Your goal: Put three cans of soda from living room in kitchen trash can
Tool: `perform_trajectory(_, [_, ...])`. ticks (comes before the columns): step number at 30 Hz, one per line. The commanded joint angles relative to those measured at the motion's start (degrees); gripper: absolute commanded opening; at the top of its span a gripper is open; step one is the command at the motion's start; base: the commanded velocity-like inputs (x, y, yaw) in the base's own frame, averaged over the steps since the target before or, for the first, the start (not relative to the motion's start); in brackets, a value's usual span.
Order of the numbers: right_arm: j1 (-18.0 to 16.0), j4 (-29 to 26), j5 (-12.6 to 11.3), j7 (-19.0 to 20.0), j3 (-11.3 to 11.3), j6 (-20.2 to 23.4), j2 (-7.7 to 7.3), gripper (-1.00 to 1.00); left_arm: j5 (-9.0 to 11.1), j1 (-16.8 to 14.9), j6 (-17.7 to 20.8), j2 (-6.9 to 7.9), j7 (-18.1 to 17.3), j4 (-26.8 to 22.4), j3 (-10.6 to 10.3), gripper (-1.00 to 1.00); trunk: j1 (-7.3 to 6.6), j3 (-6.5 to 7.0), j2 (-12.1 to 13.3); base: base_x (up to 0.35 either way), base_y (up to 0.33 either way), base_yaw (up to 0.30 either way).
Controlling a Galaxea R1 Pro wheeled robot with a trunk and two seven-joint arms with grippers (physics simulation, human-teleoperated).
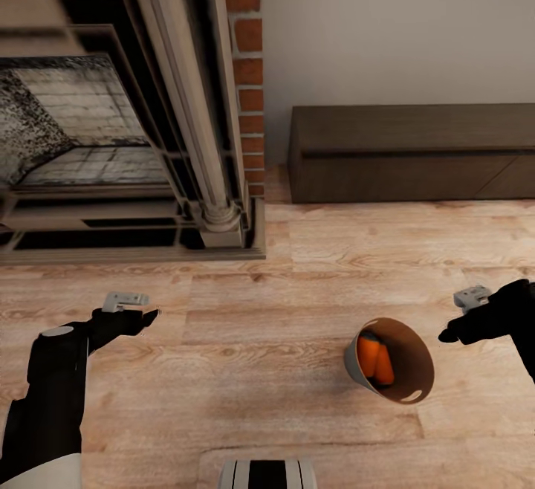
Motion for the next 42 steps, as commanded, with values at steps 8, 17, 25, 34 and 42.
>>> perform_trajectory(8, [11.7, -11.2, -0.2, 1.0, -0.4, 0.0, 0.38, 1.00, 0.3, 2.0, -0.1, 0.23, 7.6, 2.4, 0.0, 1.00, -1.76, 1.44, 3.2, 0.000, 0.000, 0.000])
perform_trajectory(17, [20.8, -16.0, -0.5, 1.0, -4.7, -2.1, 2.00, 1.00, 0.1, 4.9, -1.9, 0.52, 8.8, 6.5, 0.2, 1.00, -3.74, 3.06, 6.8, 0.000, 0.000, 0.000])
perform_trajectory(25, [24.7, -16.3, -0.5, -5.8, -20.2, -23.9, 15.92, 1.00, 0.4, 11.2, -8.3, 0.59, 10.2, 8.2, 2.0, 1.00, -5.50, 4.49, 10.0, 0.000, 0.000, 0.000])
perform_trajectory(34, [28.3, -16.1, -0.5, -9.1, -27.4, -35.3, 22.40, 1.00, 0.4, 15.1, -13.7, 0.36, 14.3, 8.9, 9.5, 1.00, -7.47, 6.11, 13.7, 0.000, 0.000, 0.000])
perform_trajectory(42, [31.8, -15.9, -0.6, -9.2, -31.6, -40.9, 23.06, 1.00, 0.5, 17.4, -19.2, 0.60, 15.9, 14.8, 10.7, 1.00, -9.23, 7.55, 16.9, 0.000, 0.000, 0.000])
